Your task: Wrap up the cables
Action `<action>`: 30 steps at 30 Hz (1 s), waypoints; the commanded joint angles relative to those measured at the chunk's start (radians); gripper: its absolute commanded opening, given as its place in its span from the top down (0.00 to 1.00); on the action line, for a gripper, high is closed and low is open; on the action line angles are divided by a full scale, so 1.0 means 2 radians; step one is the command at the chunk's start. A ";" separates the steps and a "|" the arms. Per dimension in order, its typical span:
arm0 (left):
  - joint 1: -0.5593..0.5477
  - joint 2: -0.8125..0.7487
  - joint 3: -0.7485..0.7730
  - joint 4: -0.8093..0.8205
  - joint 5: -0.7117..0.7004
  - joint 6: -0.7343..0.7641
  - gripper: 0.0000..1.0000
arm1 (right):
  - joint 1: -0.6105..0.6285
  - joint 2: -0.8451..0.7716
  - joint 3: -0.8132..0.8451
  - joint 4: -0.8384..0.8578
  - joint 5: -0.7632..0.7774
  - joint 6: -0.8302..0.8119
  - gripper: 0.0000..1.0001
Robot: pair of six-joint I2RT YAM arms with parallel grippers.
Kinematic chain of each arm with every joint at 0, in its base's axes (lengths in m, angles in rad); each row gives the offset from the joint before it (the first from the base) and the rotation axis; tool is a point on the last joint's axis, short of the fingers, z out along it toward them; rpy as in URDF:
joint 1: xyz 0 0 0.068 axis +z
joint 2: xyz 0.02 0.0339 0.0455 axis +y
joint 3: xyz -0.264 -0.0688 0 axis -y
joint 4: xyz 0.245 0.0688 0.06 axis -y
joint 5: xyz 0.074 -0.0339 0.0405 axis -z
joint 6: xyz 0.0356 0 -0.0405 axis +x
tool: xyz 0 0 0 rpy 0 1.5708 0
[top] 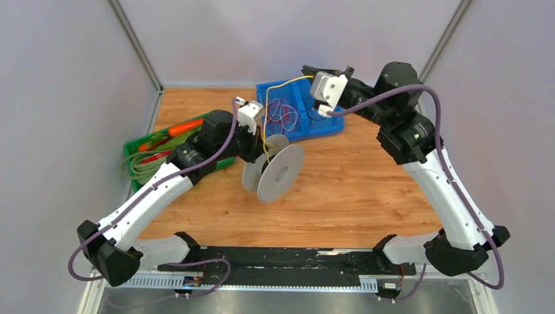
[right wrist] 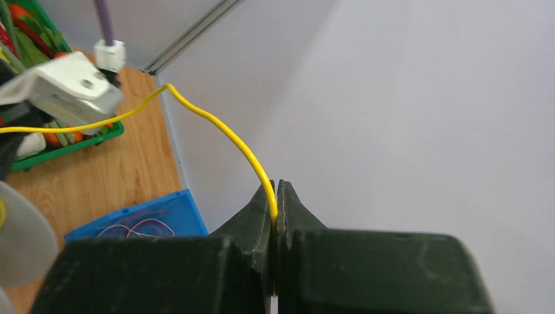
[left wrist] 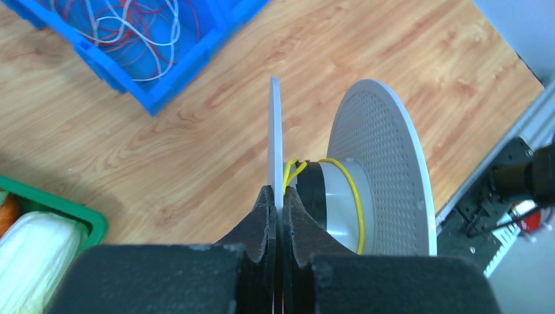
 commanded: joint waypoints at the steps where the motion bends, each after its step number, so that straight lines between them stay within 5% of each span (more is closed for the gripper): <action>1: 0.000 -0.037 -0.015 0.059 0.086 0.026 1.00 | -0.044 0.016 0.029 0.041 -0.030 0.039 1.00; 12: 0.009 -0.104 -0.044 0.128 0.261 -0.035 1.00 | -0.180 0.058 0.009 0.029 -0.081 0.097 1.00; 17: 0.061 -0.133 -0.049 0.174 0.303 -0.099 1.00 | -0.247 0.059 -0.027 0.023 -0.103 0.104 1.00; 30: 0.220 -0.116 -0.023 0.369 0.281 -0.437 1.00 | -0.339 0.021 -0.165 0.018 -0.150 0.125 1.00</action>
